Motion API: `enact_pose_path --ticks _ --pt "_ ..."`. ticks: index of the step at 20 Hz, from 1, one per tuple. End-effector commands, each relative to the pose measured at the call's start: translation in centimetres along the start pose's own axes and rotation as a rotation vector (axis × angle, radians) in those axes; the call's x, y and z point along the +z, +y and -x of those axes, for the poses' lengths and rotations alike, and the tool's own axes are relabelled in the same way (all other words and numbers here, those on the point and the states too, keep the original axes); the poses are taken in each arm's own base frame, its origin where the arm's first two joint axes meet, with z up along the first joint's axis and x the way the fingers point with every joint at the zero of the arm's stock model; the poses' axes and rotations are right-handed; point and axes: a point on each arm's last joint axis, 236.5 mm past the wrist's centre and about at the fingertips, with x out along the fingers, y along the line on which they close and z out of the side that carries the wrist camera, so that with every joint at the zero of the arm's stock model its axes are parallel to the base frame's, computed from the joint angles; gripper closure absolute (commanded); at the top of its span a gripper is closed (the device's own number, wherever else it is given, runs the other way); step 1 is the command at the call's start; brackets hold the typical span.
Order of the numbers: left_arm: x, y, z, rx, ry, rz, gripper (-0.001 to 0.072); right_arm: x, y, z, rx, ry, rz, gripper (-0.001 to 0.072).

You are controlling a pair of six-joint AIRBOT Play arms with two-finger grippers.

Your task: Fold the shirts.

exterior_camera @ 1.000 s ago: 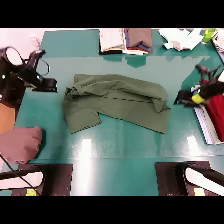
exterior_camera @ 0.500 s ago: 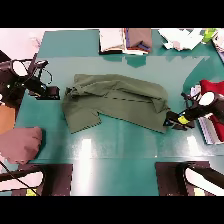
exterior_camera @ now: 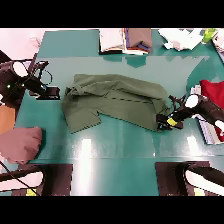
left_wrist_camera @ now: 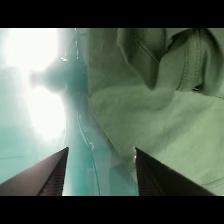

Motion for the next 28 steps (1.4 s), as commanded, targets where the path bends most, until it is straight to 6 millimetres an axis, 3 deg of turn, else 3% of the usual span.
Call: enact_pose_path --ticks 1,8,13,16,17,19,20,22,24,25,28 --pt "0.2 0.0 -0.3 -0.002 -0.005 -0.005 0.0214 0.7 0.3 0.5 -0.002 -0.05 0.022 0.0693" --pt "0.0 -0.3 -7.1 -0.063 0.095 0.034 0.0198 0.7 0.5 1.0 0.006 -0.066 0.028 0.0694" --pt "0.8 -1.2 -8.2 -0.106 0.075 0.073 0.0198 0.6 0.5 1.0 0.005 -0.064 0.028 0.0693" --pt "0.0 -1.4 -8.7 -0.118 0.114 0.08 0.0208 0.6 0.5 1.0 0.005 -0.062 0.028 0.0693" --pt "-0.3 -1.4 -8.7 -0.12 0.128 0.08 0.0301 0.6 0.5 1.0 0.005 -0.063 0.028 0.0693" --pt "-0.7 -1.5 -8.7 -0.124 0.144 0.071 0.0664 0.8 0.6 1.2 0.007 -0.07 0.036 0.0694" --pt "-0.9 -1.6 -8.4 -0.126 0.152 0.069 0.0675 1.2 1.0 1.7 0.012 -0.083 0.049 0.0694" --pt "-0.1 -1.9 -6.1 -0.125 0.096 0.054 0.0676 2.6 2.4 4.4 0.038 -0.152 0.085 0.0694" --pt "2.7 -2.4 -0.9 -0.116 -0.07 0.013 0.0675 4.6 4.3 9.1 0.083 -0.279 0.132 0.0694" --pt "4.2 -2.9 2.7 -0.113 -0.166 -0.014 0.0675 5.6 5.4 12.6 0.114 -0.37 0.156 0.0694" --pt "6.5 -5.2 17.1 -0.105 -0.495 -0.1 0.0675 6.7 8.1 25.3 0.203 -0.696 0.234 0.0694"
